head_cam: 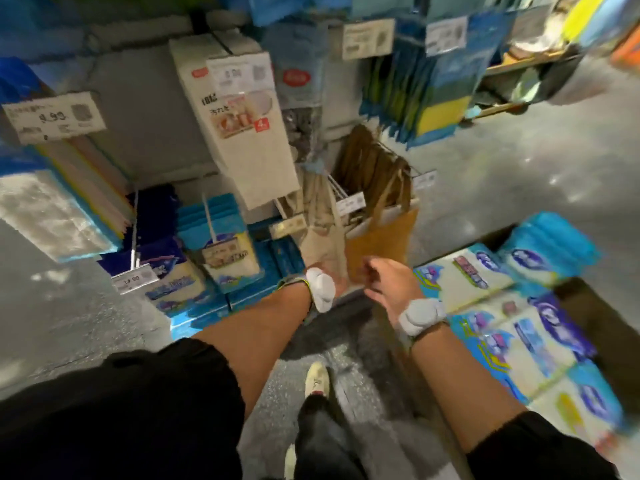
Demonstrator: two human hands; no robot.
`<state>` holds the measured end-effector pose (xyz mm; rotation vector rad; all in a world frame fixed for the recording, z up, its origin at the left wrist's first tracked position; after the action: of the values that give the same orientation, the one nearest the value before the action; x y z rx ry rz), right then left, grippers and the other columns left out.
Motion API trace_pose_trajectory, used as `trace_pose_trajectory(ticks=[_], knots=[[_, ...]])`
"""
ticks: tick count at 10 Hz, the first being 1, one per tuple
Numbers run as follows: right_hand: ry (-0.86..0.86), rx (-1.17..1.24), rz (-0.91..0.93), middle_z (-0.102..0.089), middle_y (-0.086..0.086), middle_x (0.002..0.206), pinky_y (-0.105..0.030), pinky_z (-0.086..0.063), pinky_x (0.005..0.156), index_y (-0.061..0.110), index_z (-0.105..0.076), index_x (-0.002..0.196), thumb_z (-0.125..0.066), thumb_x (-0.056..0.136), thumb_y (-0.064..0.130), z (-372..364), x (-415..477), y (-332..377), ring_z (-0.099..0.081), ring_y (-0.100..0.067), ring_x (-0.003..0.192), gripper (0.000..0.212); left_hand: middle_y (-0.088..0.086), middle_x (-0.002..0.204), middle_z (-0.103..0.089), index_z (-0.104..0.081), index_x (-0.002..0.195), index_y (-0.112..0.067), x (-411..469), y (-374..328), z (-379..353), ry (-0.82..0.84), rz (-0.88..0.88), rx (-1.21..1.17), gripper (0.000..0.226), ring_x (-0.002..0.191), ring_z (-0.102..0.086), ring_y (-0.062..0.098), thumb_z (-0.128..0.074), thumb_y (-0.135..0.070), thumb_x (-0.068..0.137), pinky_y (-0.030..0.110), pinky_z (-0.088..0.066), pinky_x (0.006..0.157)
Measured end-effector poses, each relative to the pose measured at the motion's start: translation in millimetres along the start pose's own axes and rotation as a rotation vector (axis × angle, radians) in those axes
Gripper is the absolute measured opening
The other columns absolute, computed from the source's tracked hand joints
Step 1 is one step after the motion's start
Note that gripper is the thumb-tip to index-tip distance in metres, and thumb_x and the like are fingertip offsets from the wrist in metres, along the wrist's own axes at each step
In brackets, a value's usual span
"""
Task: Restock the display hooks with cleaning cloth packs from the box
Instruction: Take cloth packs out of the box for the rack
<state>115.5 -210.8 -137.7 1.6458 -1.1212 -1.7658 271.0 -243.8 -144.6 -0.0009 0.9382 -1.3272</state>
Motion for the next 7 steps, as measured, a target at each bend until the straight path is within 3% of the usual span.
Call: trace_pose_trajectory(ticks=[1, 2, 3, 4, 5, 6, 7], knots=[[-0.086, 0.017, -0.032, -0.067, -0.001, 0.089, -0.026, -0.040, 0.063, 0.018, -0.066, 0.108, -0.053, 0.098, 0.021, 69.7, -20.9, -14.5, -0.059, -0.014, 0.071, 0.017, -0.001, 0.079, -0.054, -0.056, 0.085, -0.017, -24.9, -45.9, -51.9, 0.137, -0.051, 0.111, 0.021, 0.082, -0.050, 0.017, -0.057, -0.027, 0.104, 0.024, -0.035, 0.075], [-0.208, 0.068, -0.042, -0.070, -0.002, 0.086, -0.025, -0.043, 0.058, 0.014, -0.069, 0.100, -0.054, 0.096, 0.017, 139.1, -33.9, -30.0, -0.062, -0.016, 0.072, 0.016, -0.005, 0.068, -0.040, -0.038, 0.065, -0.022, -30.7, -82.4, -82.4, 0.147, -0.110, 0.154, 0.044, 0.077, -0.048, 0.017, -0.052, -0.028, 0.106, 0.024, -0.036, 0.069], [-0.331, 0.133, -0.080, -0.070, 0.000, 0.085, -0.024, -0.042, 0.058, 0.018, -0.066, 0.092, -0.060, 0.096, 0.023, 217.2, -47.8, -46.9, -0.062, -0.014, 0.068, 0.009, 0.007, 0.092, -0.059, -0.050, 0.080, -0.014, -43.0, -137.6, -139.0, 0.262, -0.206, 0.211, 0.031, 0.095, -0.053, 0.021, -0.045, -0.025, 0.109, 0.030, -0.037, 0.072], [-0.416, 0.126, -0.112, -0.070, -0.001, 0.083, -0.024, -0.043, 0.059, 0.019, -0.066, 0.085, -0.064, 0.092, 0.025, 269.9, -52.5, -65.4, -0.062, -0.014, 0.067, 0.009, 0.013, 0.128, -0.069, -0.053, 0.096, -0.015, -45.3, -169.3, -173.2, 0.311, -0.256, 0.353, 0.013, 0.120, -0.064, 0.029, -0.053, -0.025, 0.104, 0.023, -0.040, 0.059], [-0.496, 0.141, -0.132, -0.066, -0.004, 0.082, -0.027, -0.045, 0.060, 0.017, -0.065, 0.079, -0.062, 0.093, 0.022, 330.2, -50.2, -84.0, -0.061, -0.020, 0.075, 0.015, 0.017, 0.128, -0.069, -0.056, 0.095, -0.016, -29.3, -204.3, -222.1, 0.359, -0.264, 0.432, 0.017, 0.120, -0.065, 0.031, -0.053, -0.030, 0.103, 0.021, -0.037, 0.067], [-0.553, 0.019, -0.170, -0.063, -0.011, 0.092, -0.040, -0.051, 0.073, 0.016, -0.061, 0.075, -0.056, 0.097, 0.020, 372.5, -41.2, -98.3, -0.059, -0.025, 0.084, 0.023, 0.016, 0.125, -0.070, -0.057, 0.096, -0.016, -18.5, -232.8, -254.3, 0.365, -0.307, 0.466, 0.016, 0.122, -0.064, 0.031, -0.054, -0.030, 0.103, 0.024, -0.037, 0.070], [-0.526, -0.224, -0.262, -0.061, -0.024, 0.118, -0.044, -0.047, 0.096, 0.006, -0.066, 0.104, -0.051, 0.097, 0.007, 409.1, -27.3, -123.1, -0.060, -0.034, 0.111, 0.017, 0.024, 0.124, -0.066, -0.067, 0.116, -0.003, -16.1, -253.7, -283.9, 0.401, -0.313, 0.521, 0.033, 0.127, -0.060, 0.033, -0.049, -0.029, 0.106, 0.037, -0.041, 0.081]])
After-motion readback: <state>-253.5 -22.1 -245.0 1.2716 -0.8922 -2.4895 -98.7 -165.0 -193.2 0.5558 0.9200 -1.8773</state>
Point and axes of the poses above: each hand's wrist, its own x-axis towards the middle knuckle, its own z-axis out of the back of the hand, y = z × x, the point moved 9 cm from there along x, towards the middle knuckle
